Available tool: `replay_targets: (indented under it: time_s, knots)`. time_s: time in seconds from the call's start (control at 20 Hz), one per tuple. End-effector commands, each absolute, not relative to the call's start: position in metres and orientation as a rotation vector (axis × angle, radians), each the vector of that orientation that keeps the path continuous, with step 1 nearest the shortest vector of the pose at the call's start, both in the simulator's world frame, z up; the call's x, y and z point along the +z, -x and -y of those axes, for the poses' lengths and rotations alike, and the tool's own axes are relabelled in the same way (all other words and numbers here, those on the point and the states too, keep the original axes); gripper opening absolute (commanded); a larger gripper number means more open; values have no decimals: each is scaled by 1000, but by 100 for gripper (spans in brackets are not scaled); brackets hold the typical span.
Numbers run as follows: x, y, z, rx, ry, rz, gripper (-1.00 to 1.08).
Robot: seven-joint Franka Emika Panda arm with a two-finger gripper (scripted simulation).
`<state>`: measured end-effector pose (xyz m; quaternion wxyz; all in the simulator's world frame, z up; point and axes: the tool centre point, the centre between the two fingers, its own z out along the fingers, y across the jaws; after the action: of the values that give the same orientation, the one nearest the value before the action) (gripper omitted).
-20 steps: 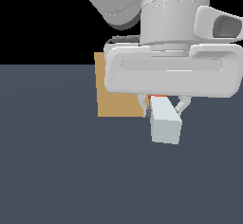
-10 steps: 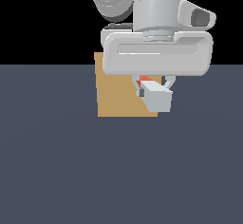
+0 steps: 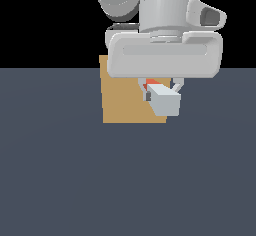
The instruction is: Insert the peg into the horizontal hole in a box.
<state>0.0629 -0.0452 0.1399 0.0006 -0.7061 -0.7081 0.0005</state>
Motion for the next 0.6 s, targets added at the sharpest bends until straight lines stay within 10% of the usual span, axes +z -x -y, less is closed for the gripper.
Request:
replay_targets:
  time_s: [0.0,0.55]
  knots:
    - [142,-64,45,-3,2219,2226,-100]
    - [141,-61,0,0,2218,2225,-100]
